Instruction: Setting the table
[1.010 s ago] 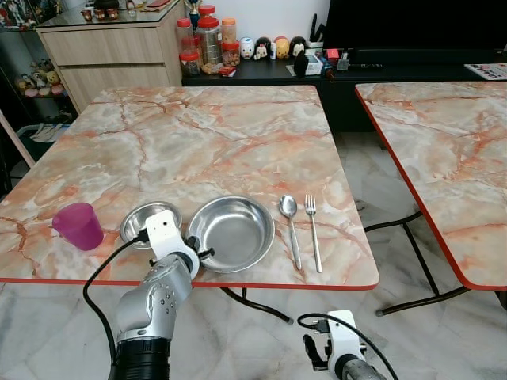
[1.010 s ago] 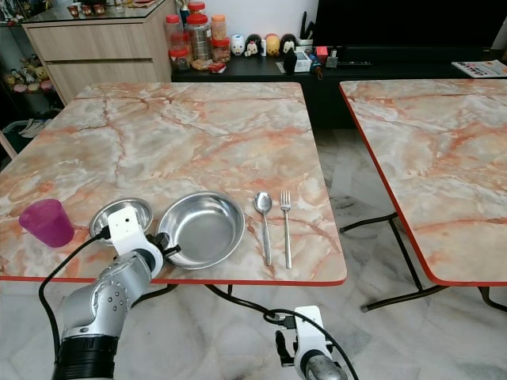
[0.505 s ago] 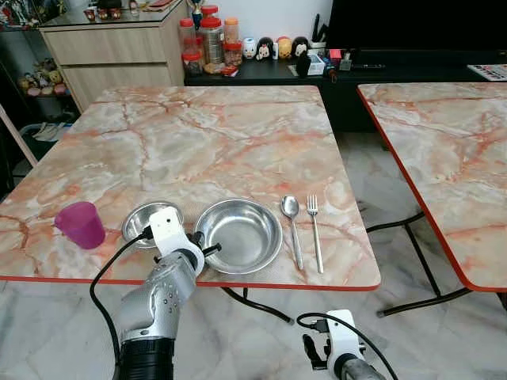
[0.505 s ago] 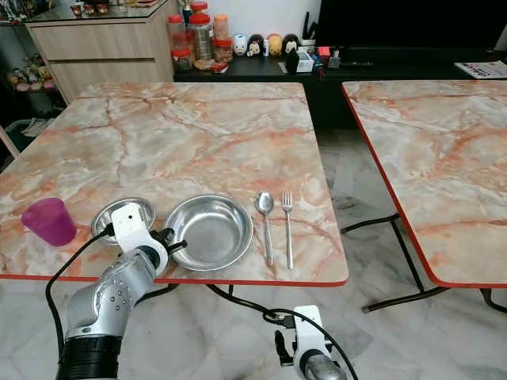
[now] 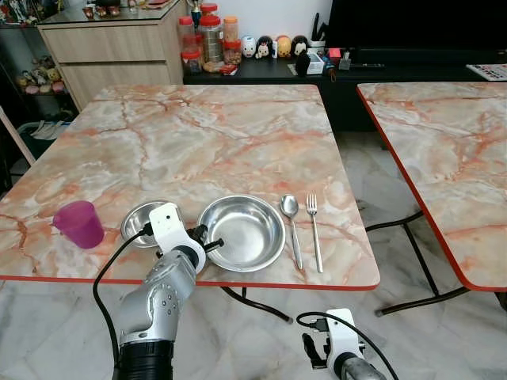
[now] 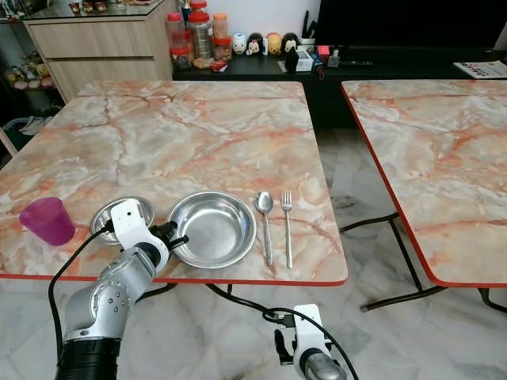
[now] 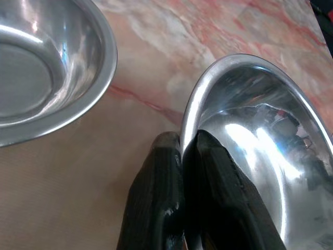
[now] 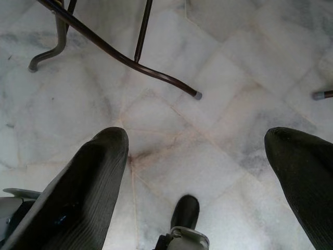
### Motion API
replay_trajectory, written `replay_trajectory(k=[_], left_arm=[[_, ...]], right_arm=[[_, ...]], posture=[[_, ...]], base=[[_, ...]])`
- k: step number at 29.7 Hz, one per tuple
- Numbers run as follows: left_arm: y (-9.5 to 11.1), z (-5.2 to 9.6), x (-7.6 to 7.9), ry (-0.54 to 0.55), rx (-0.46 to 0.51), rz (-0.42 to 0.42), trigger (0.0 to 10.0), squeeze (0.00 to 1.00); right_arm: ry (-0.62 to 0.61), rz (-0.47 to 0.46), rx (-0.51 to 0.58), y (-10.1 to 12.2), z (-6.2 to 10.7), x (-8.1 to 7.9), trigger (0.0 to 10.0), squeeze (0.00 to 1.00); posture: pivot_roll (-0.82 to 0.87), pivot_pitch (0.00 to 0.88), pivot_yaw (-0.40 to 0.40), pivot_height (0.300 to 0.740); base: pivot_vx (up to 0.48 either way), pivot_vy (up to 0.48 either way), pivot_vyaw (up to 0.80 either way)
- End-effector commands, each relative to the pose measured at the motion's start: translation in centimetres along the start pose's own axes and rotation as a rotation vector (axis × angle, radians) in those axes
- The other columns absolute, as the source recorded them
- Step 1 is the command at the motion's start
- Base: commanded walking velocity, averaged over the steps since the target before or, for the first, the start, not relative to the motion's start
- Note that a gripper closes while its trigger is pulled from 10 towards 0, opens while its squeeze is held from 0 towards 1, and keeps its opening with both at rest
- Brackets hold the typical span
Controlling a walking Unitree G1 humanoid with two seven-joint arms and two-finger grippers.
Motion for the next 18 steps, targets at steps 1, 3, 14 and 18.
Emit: replay_trajectory(k=[1,3,14,18], left_arm=[[0.5,0.2,0.2,-0.003,0.031,-0.002,10.0,0.0],[0.7,0.3,0.3,-0.014,0.046,0.002,10.0,0.0],[3.0,0.6,2.3,-0.138,0.215,0.112,10.0,0.0],[2.8,0.7,3.3,-0.176,0.227,0.146,10.0,0.0]], right_arm=[[0.001,-0.003,0.002,0.3,-0.1,0.0,10.0,0.0],[0.002,-0.003,0.003,0.3,-0.1,0.0,10.0,0.0],[0.008,-0.001,0.001,0.4,-0.1,-0.1,10.0,0.0],[0.008,-0.002,0.0,0.4,-0.1,0.0,10.0,0.0]], posture=[[0.12,0.0,-0.003,0.736],[0.12,0.0,-0.003,0.736],[0.11,0.0,-0.005,0.736],[0.11,0.0,-0.006,0.736]], base=[[0.0,0.0,0.0],[0.0,0.0,0.0],[0.0,0.0,0.0],[0.0,0.0,0.0]])
Point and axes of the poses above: a point about 5 cm out from each wrist's last joint towards the gripper, its own z axis pointing back from the gripper into the wrist, its own y axis along the axis of the wrist's last joint, x = y × z, the point moved 3 cm from there along -z, pointing out of the wrist towards the gripper, and after that the axes turned 11 degrees about -z, right-handed, at the moved point
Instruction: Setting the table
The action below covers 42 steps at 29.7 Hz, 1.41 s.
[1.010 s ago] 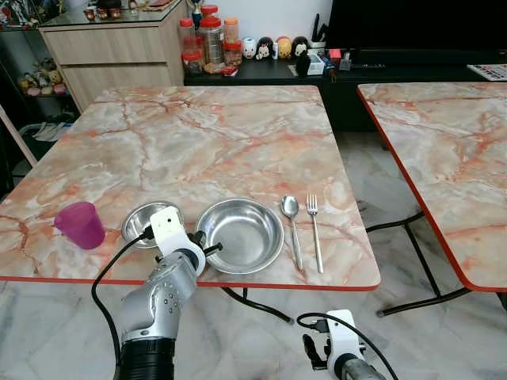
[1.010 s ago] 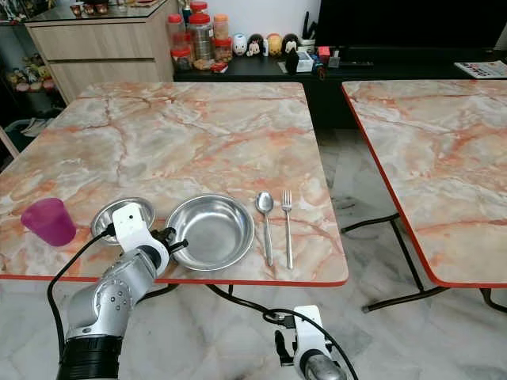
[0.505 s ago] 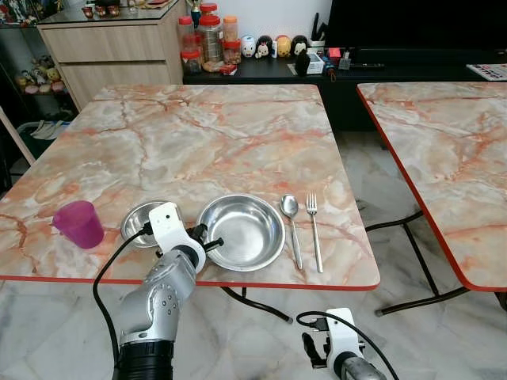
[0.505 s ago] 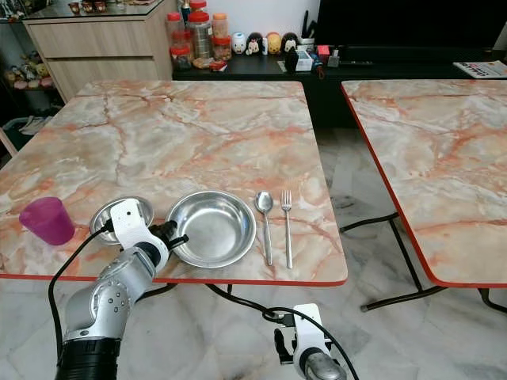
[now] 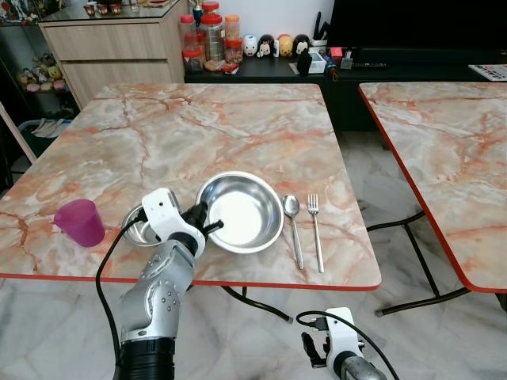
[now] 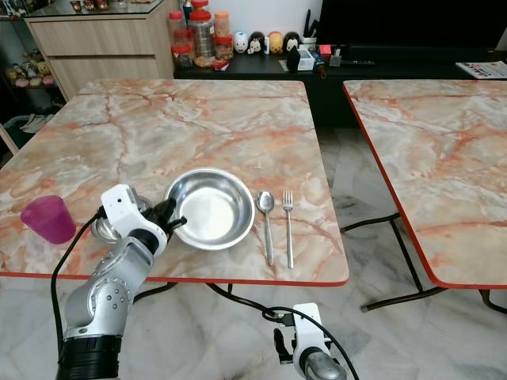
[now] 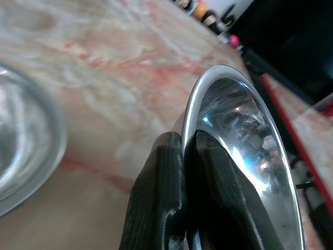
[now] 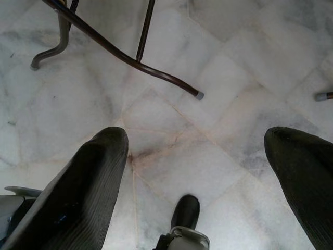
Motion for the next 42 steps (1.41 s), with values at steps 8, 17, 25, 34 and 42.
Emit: replay_trajectory(k=[8,17,25,34,42], left_arm=[[0.4,-0.7,1.9,-0.035,0.117,0.115,10.0,0.0],[3.8,-1.8,0.0,0.069,0.289,-0.042,10.0,0.0],[3.8,-1.8,0.0,0.079,0.324,-0.036,10.0,0.0],[4.0,-2.0,0.1,0.086,0.346,-0.039,10.0,0.0],[4.1,-1.9,-0.2,0.098,0.356,-0.045,10.0,0.0]], right_arm=[[0.0,0.003,0.02,0.6,-0.1,0.2,10.0,0.0],[-0.025,0.003,0.03,0.6,0.1,1.0,10.0,0.0],[-0.031,0.003,0.028,0.4,0.2,1.1,10.0,0.0],[-0.028,0.017,0.032,0.6,0.1,1.1,10.0,0.0],[-0.018,0.019,0.03,0.6,0.1,0.9,10.0,0.0]], posture=[[0.09,0.0,-0.012,0.736],[0.05,0.0,0.002,0.736],[0.04,0.0,0.004,0.736],[0.04,0.0,0.0,0.736],[0.04,0.0,-0.001,0.736]], base=[[0.0,0.0,0.0],[0.0,-0.159,0.0],[0.0,-0.36,0.0],[0.0,-0.361,0.0],[0.0,-0.362,0.0]])
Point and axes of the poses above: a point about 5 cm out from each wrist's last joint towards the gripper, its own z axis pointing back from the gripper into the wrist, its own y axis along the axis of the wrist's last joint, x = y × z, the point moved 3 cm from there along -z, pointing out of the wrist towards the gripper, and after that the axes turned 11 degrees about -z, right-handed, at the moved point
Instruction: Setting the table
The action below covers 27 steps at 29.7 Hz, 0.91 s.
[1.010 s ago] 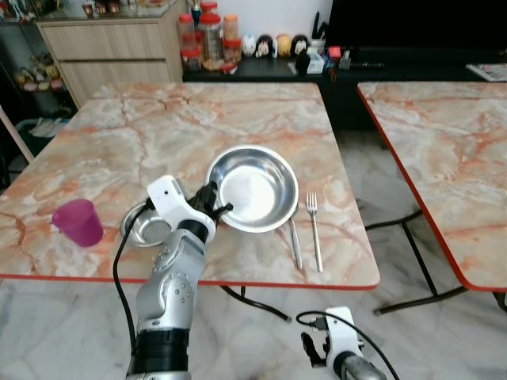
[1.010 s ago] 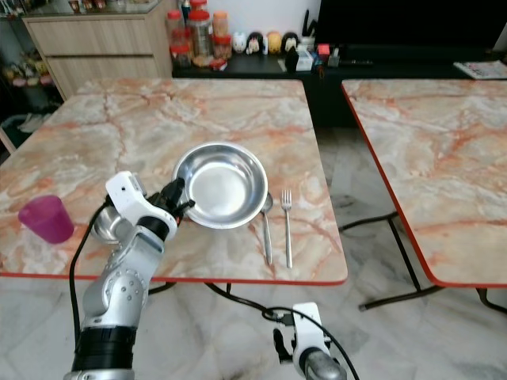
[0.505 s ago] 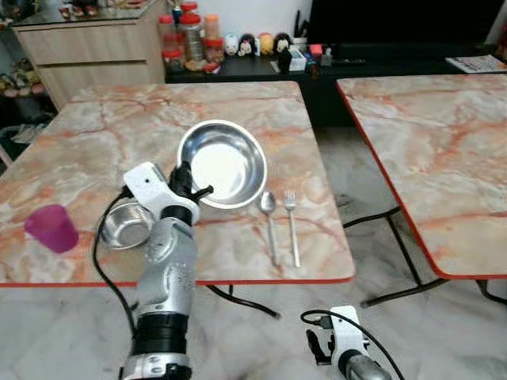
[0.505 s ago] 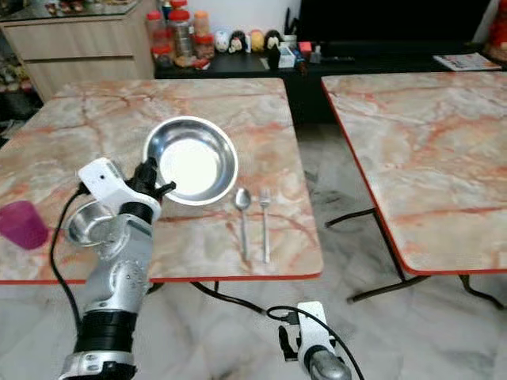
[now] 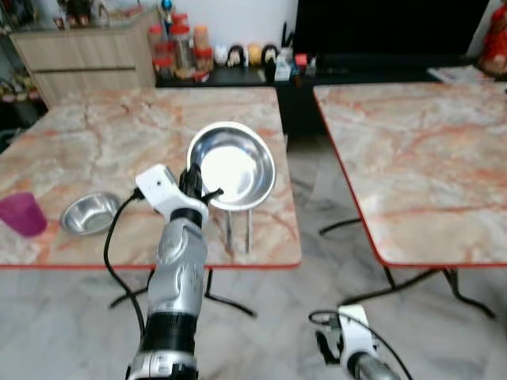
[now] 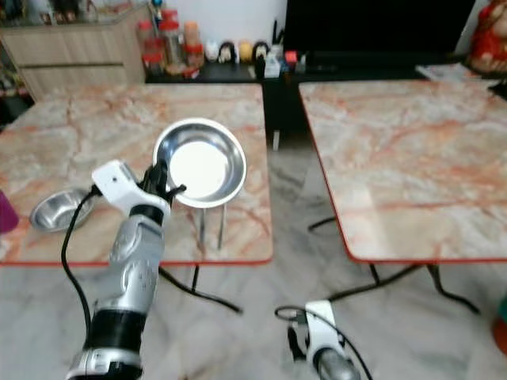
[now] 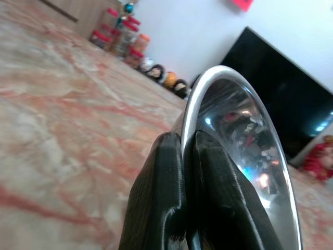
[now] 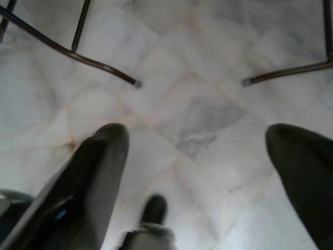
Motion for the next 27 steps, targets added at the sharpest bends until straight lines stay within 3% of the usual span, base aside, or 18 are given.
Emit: replay_trajectory(k=[1,27], left_arm=[[0.85,-0.18,0.51,-0.008,0.04,0.009,10.0,0.0],[1.01,-0.51,0.83,-0.008,0.045,-0.002,10.0,0.0]], right_arm=[[0.001,0.0,0.0,0.05,-0.01,0.02,10.0,0.0],[-0.018,-0.019,0.014,0.4,-0.07,0.16,10.0,0.0]], posture=[[0.04,0.0,-0.001,0.736],[0.03,0.0,0.001,0.736]], base=[[0.0,-0.36,0.0],[0.0,-0.358,0.0]])
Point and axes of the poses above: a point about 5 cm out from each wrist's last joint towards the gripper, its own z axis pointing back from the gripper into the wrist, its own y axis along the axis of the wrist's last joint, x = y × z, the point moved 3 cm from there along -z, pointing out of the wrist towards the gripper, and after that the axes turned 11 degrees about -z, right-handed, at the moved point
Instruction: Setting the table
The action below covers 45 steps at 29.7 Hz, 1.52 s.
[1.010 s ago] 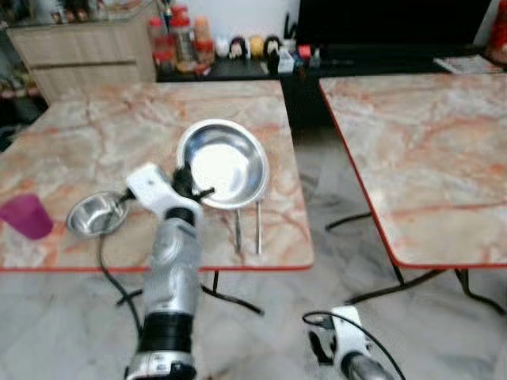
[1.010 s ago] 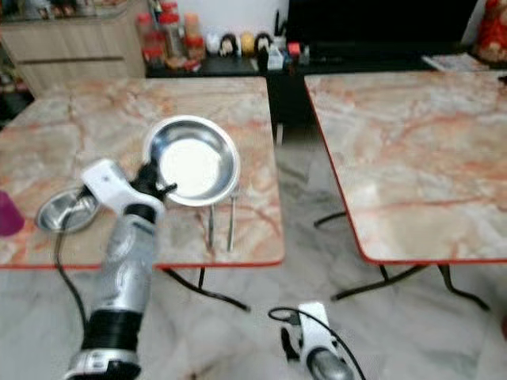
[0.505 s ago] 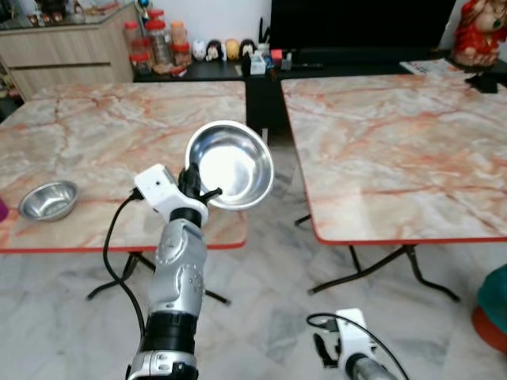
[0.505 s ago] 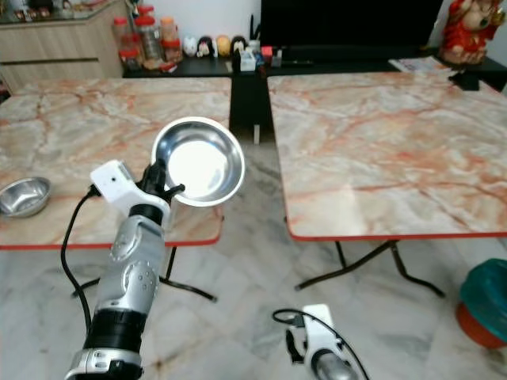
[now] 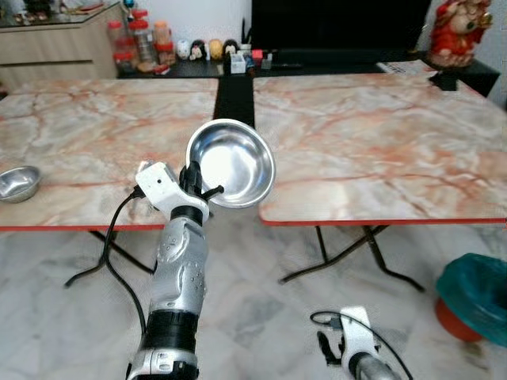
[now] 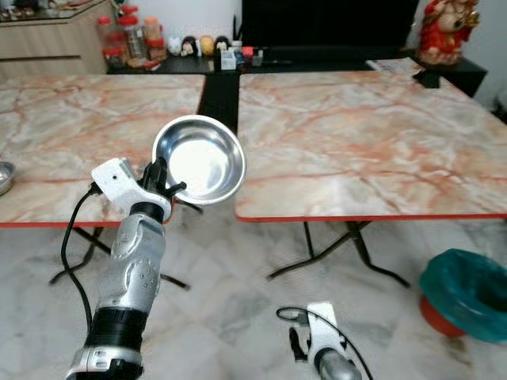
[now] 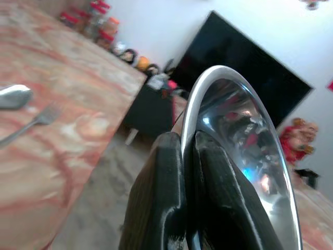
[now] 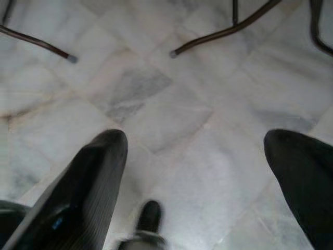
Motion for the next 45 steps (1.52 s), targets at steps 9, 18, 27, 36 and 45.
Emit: replay_trajectory(k=[9,18,27,36,45], left_arm=[[0.7,-0.2,0.8,-0.021,0.025,-0.002,10.0,0.0],[0.8,-0.3,1.2,-0.038,0.026,-0.01,10.0,0.0],[0.7,-0.1,1.7,-0.062,0.029,0.007,10.0,0.0],[0.8,-0.2,1.6,-0.063,0.027,-0.004,10.0,0.0],[0.8,-0.3,1.7,-0.07,0.024,-0.004,10.0,0.0]], right_arm=[[-0.009,-0.016,0.007,0.0,0.0,0.1,10.0,0.0],[-0.013,-0.019,0.009,0.0,0.0,0.2,10.0,0.0],[-0.02,-0.016,0.006,-0.1,0.1,0.4,10.0,0.0],[-0.028,-0.028,0.0,-0.1,0.1,0.5,10.0,0.0],[-0.036,-0.029,0.01,0.2,0.0,0.6,10.0,0.0]], posture=[[0.03,0.0,0.007,0.736],[0.03,0.0,0.007,0.736],[0.03,0.0,0.005,0.736],[0.03,0.0,0.004,0.736],[0.02,0.0,0.007,0.736]], base=[[0.0,-0.358,0.0],[0.0,-0.35,0.0],[0.0,0.0,0.0],[0.235,0.0,-0.19],[0.374,0.0,-0.33]])
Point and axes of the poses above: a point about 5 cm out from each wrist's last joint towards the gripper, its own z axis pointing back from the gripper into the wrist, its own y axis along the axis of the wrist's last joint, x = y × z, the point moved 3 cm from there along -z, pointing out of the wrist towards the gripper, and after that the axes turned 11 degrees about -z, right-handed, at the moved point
